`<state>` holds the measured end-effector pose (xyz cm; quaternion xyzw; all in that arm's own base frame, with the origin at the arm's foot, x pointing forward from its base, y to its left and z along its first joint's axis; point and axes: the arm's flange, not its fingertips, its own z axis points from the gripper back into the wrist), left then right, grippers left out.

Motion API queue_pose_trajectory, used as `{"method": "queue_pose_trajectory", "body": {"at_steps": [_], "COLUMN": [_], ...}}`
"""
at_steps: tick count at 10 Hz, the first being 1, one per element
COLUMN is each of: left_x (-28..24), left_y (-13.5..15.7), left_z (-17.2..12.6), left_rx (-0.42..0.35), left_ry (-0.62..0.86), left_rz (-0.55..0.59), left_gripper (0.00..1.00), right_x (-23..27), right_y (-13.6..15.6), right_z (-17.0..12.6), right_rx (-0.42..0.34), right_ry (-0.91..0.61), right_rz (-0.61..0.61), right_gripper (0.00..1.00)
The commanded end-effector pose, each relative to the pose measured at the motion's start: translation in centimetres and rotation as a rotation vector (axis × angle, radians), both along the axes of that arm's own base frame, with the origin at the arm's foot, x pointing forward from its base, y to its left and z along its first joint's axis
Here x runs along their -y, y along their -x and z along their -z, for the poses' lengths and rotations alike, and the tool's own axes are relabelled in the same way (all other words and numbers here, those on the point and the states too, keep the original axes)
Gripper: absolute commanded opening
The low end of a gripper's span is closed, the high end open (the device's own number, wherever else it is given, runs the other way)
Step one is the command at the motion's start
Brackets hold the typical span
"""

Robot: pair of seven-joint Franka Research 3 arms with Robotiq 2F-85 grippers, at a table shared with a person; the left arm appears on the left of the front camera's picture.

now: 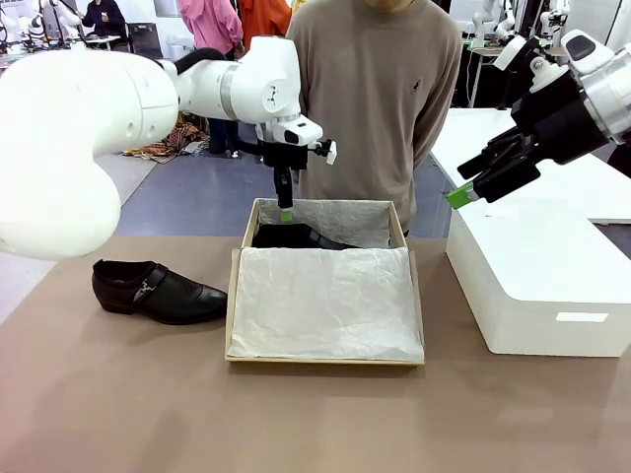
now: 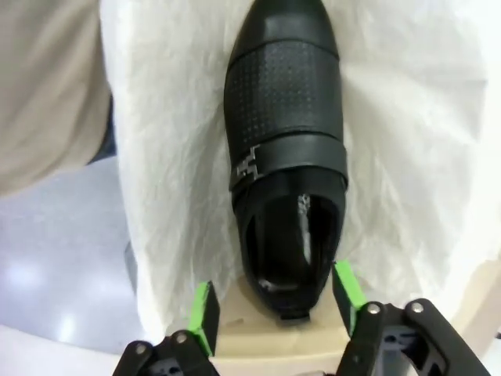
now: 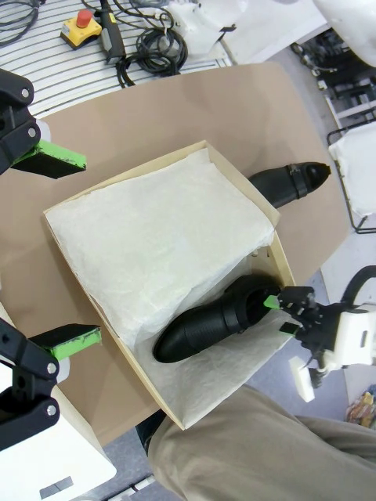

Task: Pack the shoes into the box.
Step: Place one shoe of the Shoes into the Shoes Box, then place the other shoe of the Shoes into the Shoes Box.

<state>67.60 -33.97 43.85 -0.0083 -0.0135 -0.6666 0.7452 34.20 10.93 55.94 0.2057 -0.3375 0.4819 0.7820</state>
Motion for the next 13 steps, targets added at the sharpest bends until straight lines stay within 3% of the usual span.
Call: {"method": "queue_pose_trajectory", "body": {"at_steps": [1, 2, 3, 4, 13], "left_x": [-1.1, -1.8, -3.5, -1.1, -0.9], "left_y": [0.1, 0.0, -0.9, 0.1, 0.2], "left_z": [-2.1, -2.9, -2.6, -2.4, -2.2], "left_rx": [0.008, 0.012, -0.08, 0.013, 0.002], "left_ry": [-0.007, -0.013, 0.02, 0.0, 0.008], "left_rz": [-0.051, -0.066, -0.039, -0.027, -0.02], "left_gripper": [1.0, 1.0, 1.0, 1.0, 1.0], "right_x": [0.1, 0.1, 0.1, 0.1, 0.1], "right_y": [-0.3, -0.3, -0.3, -0.3, -0.3], "right_z": [0.1, 0.1, 0.1, 0.1, 0.1], "right_rx": [0.015, 0.015, 0.015, 0.015, 0.015], "right_ry": [-0.023, -0.023, -0.023, -0.023, -0.023], "right_rz": [-0.027, -0.027, -0.027, -0.027, -0.027], "right_gripper": [1.0, 1.0, 1.0, 1.0, 1.0]}}
